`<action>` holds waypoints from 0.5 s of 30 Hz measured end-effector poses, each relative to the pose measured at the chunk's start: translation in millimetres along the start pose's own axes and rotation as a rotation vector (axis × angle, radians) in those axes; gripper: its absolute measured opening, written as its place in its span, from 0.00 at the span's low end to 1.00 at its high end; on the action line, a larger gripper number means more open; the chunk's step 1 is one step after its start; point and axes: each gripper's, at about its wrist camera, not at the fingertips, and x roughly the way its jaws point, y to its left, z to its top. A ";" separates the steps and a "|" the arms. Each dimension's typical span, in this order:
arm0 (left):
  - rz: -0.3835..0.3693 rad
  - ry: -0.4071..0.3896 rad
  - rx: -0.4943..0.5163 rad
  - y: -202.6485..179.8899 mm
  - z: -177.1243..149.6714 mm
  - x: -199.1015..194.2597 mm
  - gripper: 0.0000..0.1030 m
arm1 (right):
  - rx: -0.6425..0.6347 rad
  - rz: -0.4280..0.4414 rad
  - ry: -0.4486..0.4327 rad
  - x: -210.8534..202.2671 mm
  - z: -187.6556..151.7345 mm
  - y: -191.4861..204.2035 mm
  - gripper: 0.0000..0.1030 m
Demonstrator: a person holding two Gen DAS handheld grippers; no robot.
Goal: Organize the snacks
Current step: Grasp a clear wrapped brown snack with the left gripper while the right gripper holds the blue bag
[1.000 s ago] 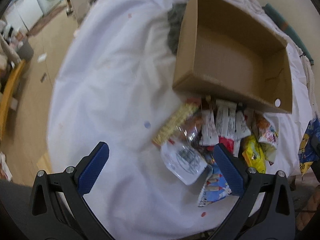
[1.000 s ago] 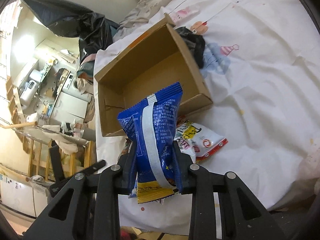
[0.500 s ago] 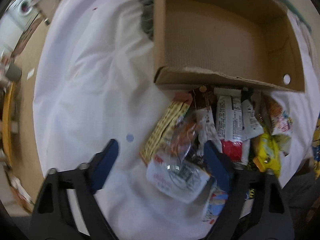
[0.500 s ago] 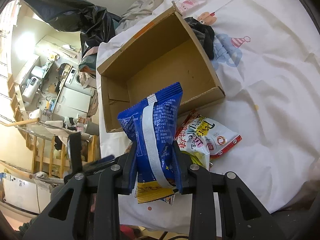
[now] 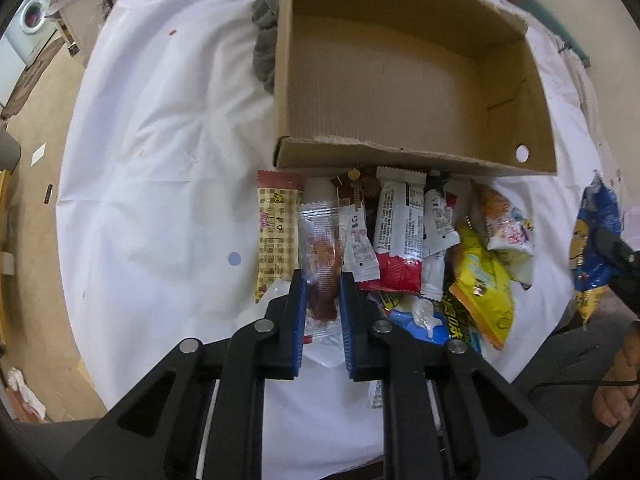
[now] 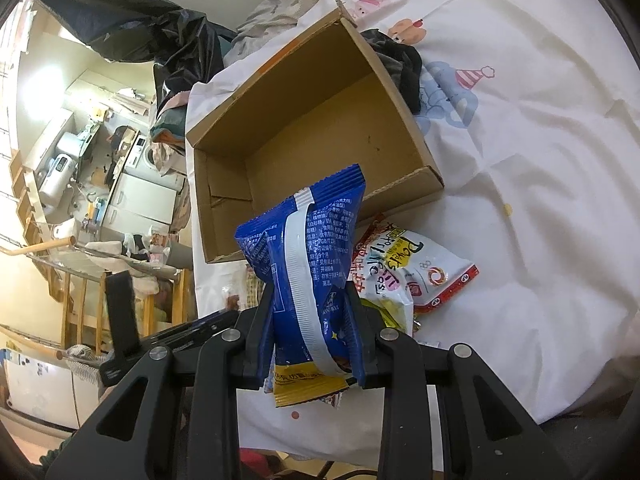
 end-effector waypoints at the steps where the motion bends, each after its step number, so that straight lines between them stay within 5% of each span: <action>1: -0.005 -0.007 -0.008 3.3 -1.3 -3.2 0.12 | -0.004 0.001 0.000 0.2 -0.2 1.0 0.31; 15: 0.044 -0.168 -0.012 -7.2 -4.5 -47.8 0.12 | -0.089 0.043 -0.038 -9.1 -2.5 18.9 0.31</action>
